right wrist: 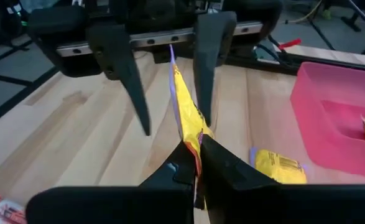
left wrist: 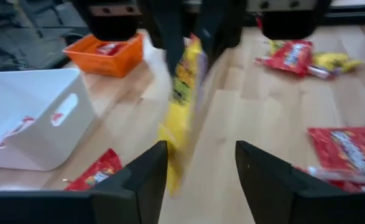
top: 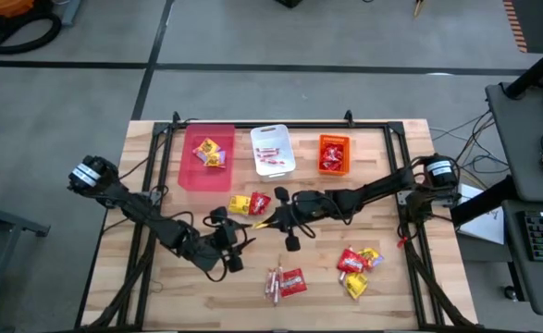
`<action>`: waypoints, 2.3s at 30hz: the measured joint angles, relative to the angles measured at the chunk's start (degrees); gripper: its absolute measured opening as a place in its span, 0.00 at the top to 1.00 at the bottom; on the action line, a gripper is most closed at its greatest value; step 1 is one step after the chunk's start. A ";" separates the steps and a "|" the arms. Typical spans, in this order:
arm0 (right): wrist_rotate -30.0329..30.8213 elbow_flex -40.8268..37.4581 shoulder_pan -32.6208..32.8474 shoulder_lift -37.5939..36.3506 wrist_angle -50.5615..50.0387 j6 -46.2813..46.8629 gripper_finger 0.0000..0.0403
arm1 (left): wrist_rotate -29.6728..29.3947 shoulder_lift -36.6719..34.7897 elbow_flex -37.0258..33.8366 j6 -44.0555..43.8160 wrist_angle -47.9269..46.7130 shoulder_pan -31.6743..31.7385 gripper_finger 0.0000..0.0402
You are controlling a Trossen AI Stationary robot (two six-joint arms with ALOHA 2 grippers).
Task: Sort candy
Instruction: Put the yellow candy into the pink bin, then put the red candy into the orange bin
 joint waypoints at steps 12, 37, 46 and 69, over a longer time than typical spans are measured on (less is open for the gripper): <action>-1.46 0.22 0.06 0.00 0.02 1.83 0.93 | -3.28 -0.04 0.00 -0.29 0.40 0.11 0.98; 7.69 3.02 -5.79 -5.31 -8.95 11.84 0.51 | 1.89 -30.95 0.04 -29.29 -56.19 24.18 1.00; 7.67 3.02 -5.80 -5.31 -9.65 12.28 0.51 | 29.74 -31.51 -1.21 -11.37 -57.80 53.94 1.00; 7.67 3.02 -5.81 -5.31 -10.90 16.85 0.51 | 35.20 -31.49 -2.29 -4.63 -56.85 61.54 0.74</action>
